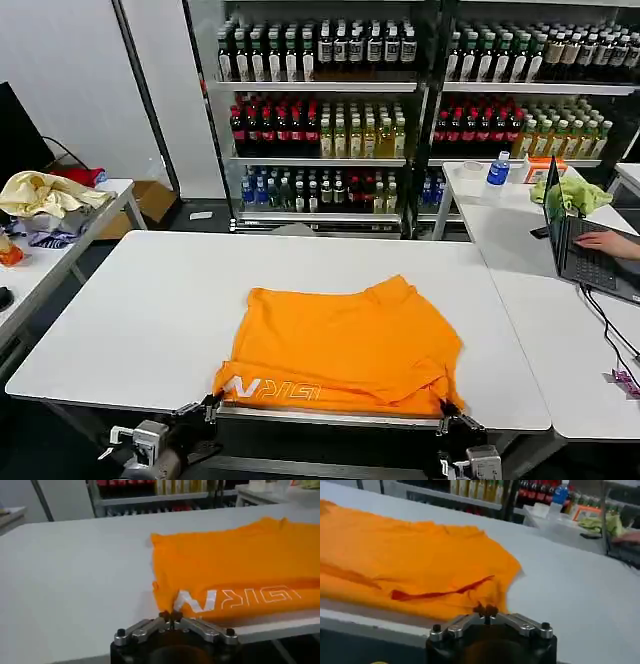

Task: Fold and organize the clothes.

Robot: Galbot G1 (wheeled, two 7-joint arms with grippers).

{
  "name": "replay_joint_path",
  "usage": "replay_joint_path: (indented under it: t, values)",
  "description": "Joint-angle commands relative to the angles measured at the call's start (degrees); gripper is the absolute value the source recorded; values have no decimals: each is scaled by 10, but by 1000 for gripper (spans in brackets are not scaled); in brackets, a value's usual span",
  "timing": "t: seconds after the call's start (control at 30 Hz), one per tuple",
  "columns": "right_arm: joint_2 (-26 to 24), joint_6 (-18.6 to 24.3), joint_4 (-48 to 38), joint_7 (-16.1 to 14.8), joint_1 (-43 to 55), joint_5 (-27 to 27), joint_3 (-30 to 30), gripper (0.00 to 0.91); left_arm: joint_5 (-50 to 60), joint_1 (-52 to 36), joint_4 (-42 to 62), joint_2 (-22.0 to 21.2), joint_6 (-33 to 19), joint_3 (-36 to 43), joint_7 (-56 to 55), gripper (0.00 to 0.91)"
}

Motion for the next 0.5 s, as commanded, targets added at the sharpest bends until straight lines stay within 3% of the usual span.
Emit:
replay_joint_path:
  t: [0.03, 0.23, 0.5]
  values:
    - [-14, 22, 39, 9, -5, -2, 25, 907, 0, 19, -33, 4, -3, -17, 0, 907]
    - [-29, 20, 32, 20, 42, 36, 39, 907, -14, 3, -31, 3, -16, -28, -17, 907]
    - [-49, -7, -62, 40, 195, 84, -13, 907, -67, -100, 36, 17, -21, -2, -46, 907]
